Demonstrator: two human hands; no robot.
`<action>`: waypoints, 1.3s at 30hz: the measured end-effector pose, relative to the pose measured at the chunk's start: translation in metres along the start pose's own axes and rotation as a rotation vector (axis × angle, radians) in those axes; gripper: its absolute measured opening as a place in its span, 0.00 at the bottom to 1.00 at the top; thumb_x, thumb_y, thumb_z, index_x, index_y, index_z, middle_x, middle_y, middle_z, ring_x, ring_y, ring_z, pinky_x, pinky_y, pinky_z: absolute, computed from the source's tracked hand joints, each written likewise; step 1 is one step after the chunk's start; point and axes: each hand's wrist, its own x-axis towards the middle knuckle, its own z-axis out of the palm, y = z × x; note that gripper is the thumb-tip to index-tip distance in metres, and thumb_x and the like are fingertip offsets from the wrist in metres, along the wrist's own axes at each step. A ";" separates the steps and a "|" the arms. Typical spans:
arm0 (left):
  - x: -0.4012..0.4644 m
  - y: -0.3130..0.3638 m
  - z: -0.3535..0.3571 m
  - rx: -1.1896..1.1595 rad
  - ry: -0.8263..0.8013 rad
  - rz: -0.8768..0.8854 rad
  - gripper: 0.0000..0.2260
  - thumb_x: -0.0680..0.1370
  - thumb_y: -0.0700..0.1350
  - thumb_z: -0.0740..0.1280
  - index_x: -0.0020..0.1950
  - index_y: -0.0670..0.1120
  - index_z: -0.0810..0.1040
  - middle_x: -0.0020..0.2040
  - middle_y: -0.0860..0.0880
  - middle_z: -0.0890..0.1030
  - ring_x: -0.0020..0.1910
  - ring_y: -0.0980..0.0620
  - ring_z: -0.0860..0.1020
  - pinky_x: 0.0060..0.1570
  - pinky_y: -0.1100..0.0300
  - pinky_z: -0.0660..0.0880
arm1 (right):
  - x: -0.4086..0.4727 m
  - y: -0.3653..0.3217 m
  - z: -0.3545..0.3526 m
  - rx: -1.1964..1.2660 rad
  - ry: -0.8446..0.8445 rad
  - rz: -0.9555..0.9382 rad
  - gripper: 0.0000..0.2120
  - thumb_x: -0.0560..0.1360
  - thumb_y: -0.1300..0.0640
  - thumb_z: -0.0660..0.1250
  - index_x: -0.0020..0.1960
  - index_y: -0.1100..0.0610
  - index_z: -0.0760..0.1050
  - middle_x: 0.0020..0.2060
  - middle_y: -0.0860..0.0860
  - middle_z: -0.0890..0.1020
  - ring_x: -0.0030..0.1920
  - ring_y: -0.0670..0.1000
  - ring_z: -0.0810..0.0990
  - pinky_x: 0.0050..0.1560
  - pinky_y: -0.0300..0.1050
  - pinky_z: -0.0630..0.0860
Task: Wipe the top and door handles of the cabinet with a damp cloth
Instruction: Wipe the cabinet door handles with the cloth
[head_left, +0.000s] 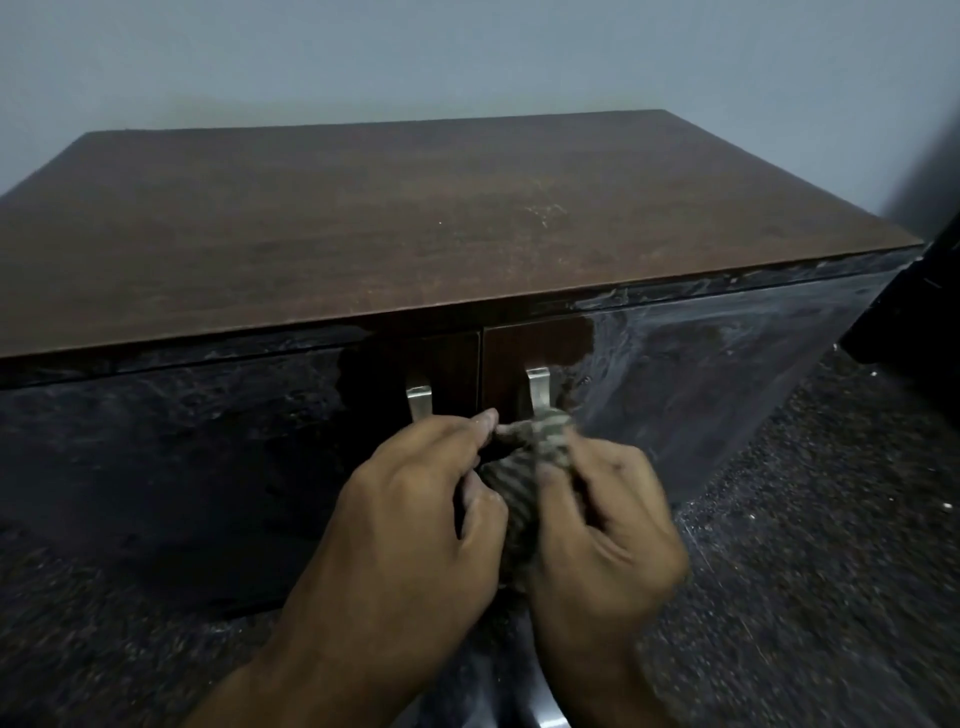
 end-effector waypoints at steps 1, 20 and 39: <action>0.000 0.000 0.001 -0.009 -0.003 0.004 0.19 0.75 0.43 0.65 0.66 0.46 0.78 0.58 0.55 0.80 0.56 0.59 0.77 0.61 0.70 0.67 | 0.001 -0.002 -0.003 0.047 0.049 0.049 0.09 0.76 0.68 0.71 0.54 0.70 0.83 0.42 0.54 0.83 0.43 0.42 0.82 0.43 0.31 0.77; 0.003 0.002 0.007 -0.058 -0.016 0.033 0.21 0.73 0.44 0.64 0.66 0.46 0.78 0.56 0.58 0.79 0.54 0.63 0.77 0.57 0.74 0.70 | 0.037 0.004 0.011 0.048 -0.065 0.140 0.05 0.75 0.66 0.74 0.51 0.62 0.85 0.47 0.52 0.84 0.50 0.47 0.84 0.52 0.35 0.78; 0.009 0.007 0.021 -0.156 -0.012 0.059 0.22 0.73 0.43 0.65 0.68 0.47 0.76 0.56 0.61 0.78 0.54 0.66 0.75 0.53 0.77 0.69 | 0.031 0.012 0.017 0.175 0.139 0.310 0.07 0.73 0.70 0.74 0.48 0.62 0.83 0.45 0.56 0.84 0.47 0.45 0.85 0.48 0.31 0.80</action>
